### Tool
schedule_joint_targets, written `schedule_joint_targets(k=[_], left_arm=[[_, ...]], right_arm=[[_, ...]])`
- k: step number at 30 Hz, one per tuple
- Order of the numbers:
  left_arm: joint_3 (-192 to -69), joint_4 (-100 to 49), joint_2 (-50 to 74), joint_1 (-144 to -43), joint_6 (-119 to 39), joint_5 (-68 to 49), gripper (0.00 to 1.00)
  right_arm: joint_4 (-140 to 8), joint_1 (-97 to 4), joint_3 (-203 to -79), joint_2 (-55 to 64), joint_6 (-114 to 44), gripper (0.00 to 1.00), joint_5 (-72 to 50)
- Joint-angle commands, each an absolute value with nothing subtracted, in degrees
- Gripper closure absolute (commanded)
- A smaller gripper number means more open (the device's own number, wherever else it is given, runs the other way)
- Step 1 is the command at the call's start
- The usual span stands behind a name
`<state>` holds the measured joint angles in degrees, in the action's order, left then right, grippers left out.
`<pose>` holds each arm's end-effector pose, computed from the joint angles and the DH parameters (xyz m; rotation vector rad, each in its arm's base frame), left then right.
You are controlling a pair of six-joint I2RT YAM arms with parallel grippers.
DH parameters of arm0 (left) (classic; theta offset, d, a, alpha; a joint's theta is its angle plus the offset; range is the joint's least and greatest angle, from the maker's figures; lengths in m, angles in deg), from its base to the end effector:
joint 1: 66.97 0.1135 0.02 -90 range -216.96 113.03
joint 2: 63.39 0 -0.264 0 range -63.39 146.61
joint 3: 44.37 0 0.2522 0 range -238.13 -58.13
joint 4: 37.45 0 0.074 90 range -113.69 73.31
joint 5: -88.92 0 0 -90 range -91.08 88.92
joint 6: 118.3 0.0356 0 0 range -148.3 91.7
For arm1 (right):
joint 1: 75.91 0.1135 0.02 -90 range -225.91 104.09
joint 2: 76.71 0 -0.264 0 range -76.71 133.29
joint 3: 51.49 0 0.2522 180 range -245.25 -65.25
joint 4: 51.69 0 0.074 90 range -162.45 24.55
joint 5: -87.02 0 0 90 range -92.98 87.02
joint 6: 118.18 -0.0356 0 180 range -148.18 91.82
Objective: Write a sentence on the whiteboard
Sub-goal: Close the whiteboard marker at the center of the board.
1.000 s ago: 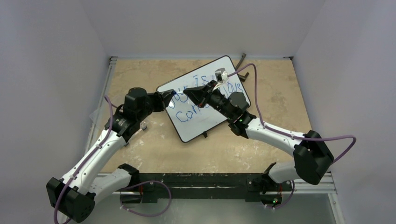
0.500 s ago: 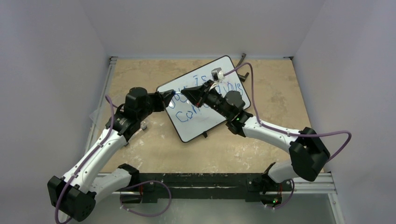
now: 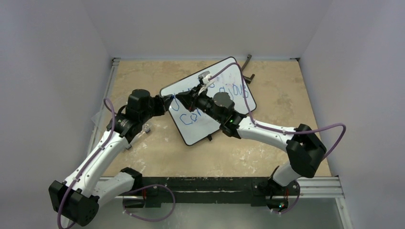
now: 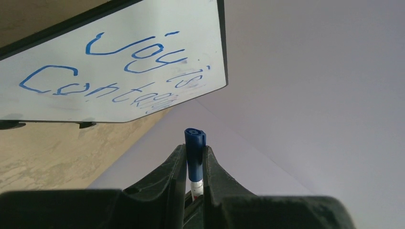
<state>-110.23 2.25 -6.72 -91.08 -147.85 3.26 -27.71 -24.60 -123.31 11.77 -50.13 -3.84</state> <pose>0.2003 -0.0867 0.3188 -1.8438 1.6050 -1.2980 0.2267 0.2839 0.3191 -0.4008 1.4782 1.0479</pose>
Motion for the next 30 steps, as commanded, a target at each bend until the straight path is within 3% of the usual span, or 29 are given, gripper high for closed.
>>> schedule_joint_targets(k=[1,18,30], left_arm=[[-114.2,2.3,-7.7,-92.3,-147.2,-2.8,1.00],[-114.4,-3.6,-10.3,-92.4,-148.1,-9.4,1.00],[-115.8,-9.3,-13.2,-92.4,-142.3,-8.0,1.00]], right_arm=[[-30.3,-21.8,-127.9,13.4,-45.9,1.00,-2.3],[-26.2,-19.4,-129.1,17.8,-48.3,1.00,-1.0],[-23.4,-19.2,-136.0,24.6,-62.9,1.00,0.7]])
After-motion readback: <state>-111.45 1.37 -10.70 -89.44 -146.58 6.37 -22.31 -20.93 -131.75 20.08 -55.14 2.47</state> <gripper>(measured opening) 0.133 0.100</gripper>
